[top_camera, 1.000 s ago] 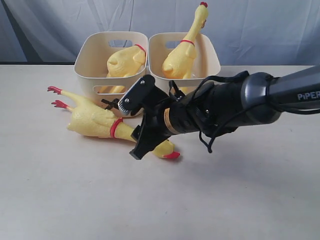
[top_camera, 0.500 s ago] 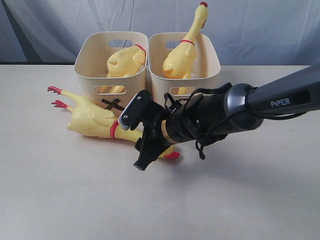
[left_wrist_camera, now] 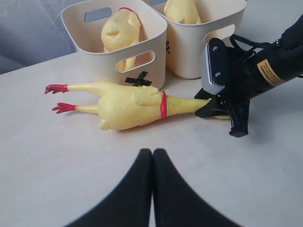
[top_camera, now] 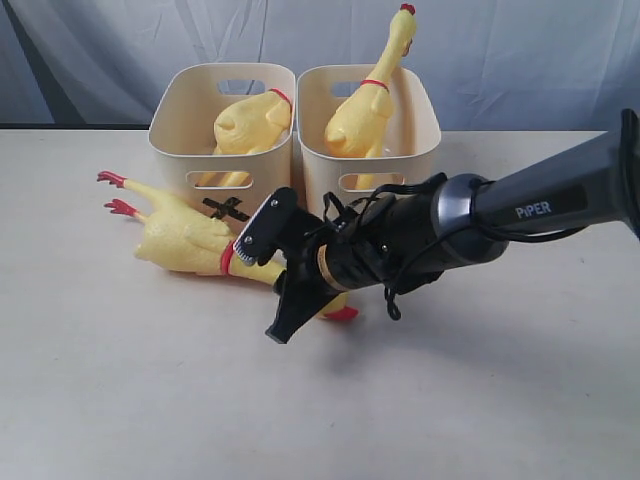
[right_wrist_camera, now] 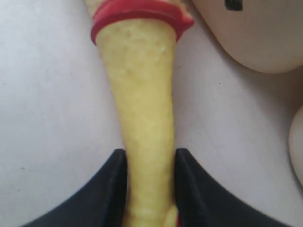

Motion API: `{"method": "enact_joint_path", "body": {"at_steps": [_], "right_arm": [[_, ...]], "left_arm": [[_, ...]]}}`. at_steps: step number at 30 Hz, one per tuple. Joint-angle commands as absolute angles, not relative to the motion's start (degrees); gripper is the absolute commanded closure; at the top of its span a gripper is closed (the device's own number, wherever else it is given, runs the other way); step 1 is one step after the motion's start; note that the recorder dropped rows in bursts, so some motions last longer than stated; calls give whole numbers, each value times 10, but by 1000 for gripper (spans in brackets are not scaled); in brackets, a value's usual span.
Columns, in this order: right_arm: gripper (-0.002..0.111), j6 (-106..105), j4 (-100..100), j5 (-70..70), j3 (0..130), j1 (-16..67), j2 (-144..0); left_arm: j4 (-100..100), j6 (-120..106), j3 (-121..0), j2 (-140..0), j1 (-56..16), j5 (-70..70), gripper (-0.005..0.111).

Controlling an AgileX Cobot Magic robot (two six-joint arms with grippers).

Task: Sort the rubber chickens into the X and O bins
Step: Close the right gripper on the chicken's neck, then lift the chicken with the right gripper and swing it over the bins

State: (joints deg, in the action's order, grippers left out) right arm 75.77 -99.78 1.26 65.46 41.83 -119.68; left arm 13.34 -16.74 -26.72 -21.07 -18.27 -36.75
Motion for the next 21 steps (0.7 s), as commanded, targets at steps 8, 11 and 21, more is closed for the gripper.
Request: {"method": "enact_joint_path", "body": {"at_steps": [8, 11, 21], "right_arm": [[109, 749, -999, 36, 657, 418, -1196], [109, 732, -999, 65, 657, 418, -1196], [109, 807, -999, 211, 657, 418, -1133]], "left_arm": [[139, -167, -267, -207, -182, -369, 107], [139, -167, -267, -207, -182, -369, 107], [139, -167, -267, -207, -182, -369, 107]]}}
